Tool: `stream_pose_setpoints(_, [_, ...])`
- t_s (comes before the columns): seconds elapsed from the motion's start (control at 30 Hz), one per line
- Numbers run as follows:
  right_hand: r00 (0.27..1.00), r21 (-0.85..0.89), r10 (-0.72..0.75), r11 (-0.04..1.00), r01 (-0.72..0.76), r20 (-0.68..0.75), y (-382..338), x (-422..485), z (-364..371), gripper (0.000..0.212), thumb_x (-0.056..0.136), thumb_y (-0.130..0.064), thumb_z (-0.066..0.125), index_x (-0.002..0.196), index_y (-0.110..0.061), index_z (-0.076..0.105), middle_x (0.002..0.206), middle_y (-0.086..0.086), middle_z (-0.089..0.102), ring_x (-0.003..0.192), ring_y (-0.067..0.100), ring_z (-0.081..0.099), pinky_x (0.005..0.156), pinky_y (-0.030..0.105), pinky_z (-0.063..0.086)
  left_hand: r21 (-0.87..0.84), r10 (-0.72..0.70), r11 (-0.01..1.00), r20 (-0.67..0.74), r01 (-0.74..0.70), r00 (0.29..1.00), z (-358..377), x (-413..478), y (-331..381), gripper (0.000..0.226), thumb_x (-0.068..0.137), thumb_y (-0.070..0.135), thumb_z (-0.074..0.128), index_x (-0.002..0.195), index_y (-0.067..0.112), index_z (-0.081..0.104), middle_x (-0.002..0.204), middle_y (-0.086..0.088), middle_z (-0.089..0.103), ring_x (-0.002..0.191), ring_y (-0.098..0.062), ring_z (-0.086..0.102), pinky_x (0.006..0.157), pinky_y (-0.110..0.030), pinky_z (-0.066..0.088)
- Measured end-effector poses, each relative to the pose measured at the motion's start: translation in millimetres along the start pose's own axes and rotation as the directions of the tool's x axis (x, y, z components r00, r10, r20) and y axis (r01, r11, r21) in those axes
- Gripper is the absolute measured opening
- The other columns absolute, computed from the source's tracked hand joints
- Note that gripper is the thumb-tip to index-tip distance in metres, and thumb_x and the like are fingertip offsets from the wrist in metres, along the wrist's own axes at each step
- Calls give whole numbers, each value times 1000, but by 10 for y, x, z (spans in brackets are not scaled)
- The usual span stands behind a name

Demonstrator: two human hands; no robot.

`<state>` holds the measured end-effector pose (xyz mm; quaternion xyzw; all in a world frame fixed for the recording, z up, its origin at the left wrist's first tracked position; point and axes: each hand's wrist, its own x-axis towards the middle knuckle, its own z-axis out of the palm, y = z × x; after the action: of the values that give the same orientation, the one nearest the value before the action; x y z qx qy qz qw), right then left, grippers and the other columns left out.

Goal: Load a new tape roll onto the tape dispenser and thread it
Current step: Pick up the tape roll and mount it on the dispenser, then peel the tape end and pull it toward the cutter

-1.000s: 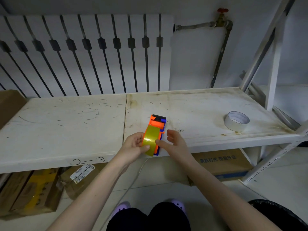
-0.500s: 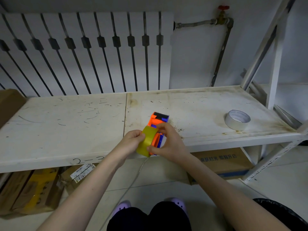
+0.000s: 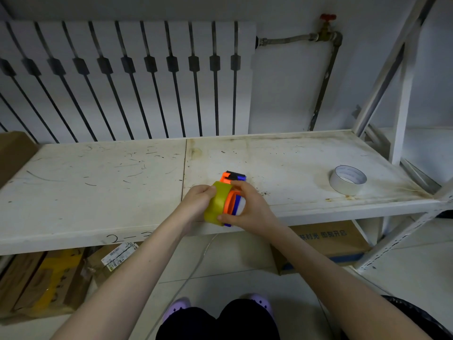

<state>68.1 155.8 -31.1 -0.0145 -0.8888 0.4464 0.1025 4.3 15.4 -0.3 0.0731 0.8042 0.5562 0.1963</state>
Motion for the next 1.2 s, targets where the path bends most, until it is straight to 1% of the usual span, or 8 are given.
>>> stream_pose_setpoints(0.2, [998,-121,14,992,-20,-53,26,56,41,88,55,-41,86,128,-17,42,125,2,51,114,17,48,92,33,47,158,145,978,-59,-134,988,-5,-96,-180,47,74,24,77,115,14,56,107,-6,62,97,-22,60,81,-36,52])
stream_pose_setpoints(0.3, [1000,-122,8,992,-7,12,-63,113,-70,79,67,-22,80,133,-10,38,132,8,45,121,21,46,97,36,45,333,270,918,-123,-217,955,-8,-123,-172,48,72,21,77,116,16,60,105,-2,65,94,-19,57,77,-29,44])
stream_pose_setpoints(0.37, [994,-11,41,999,-43,-98,-162,164,-153,61,75,-7,67,131,-10,42,132,7,45,120,19,47,94,32,46,351,311,900,-108,-257,944,-7,-133,-127,44,74,19,75,116,19,63,108,-2,68,93,-18,58,78,-26,43])
stream_pose_setpoints(0.47, [972,-25,45,998,-52,-230,-264,247,-184,40,81,-5,56,120,-15,54,123,2,56,104,10,54,88,29,50,357,316,896,-90,-265,945,18,-122,-62,45,75,18,74,118,18,62,110,-3,67,92,-16,55,79,-28,44])
stream_pose_setpoints(0.6, [984,-200,42,977,-76,-171,-278,316,-96,22,87,-20,54,104,-15,67,105,3,66,94,17,61,82,34,54,390,286,890,-76,-235,955,66,-101,-55,57,68,31,78,121,23,57,111,-1,67,95,-18,59,83,-37,52])
stream_pose_setpoints(0.8, [973,-303,138,934,-190,-185,-356,489,-114,21,84,-38,60,91,-21,71,92,-3,69,83,15,62,71,31,53,454,286,863,-76,-223,955,63,-103,-4,62,62,40,80,118,27,58,108,2,67,97,-20,62,82,-41,54])
stream_pose_setpoints(1.03, [954,-371,195,888,-271,-229,-486,577,-124,14,83,-28,59,80,-19,70,84,0,71,76,19,64,67,34,56,475,225,860,-25,-186,974,38,-58,50,68,67,28,80,128,25,53,120,-4,64,106,-25,59,84,-38,51])
stream_pose_setpoints(1.2, [953,-416,193,866,-277,-232,-539,569,-86,18,87,-24,52,86,-13,67,83,5,67,78,22,63,68,34,54,452,217,872,-10,-189,976,36,-49,72,61,66,29,80,121,22,55,111,-3,65,93,-21,58,78,-35,50])
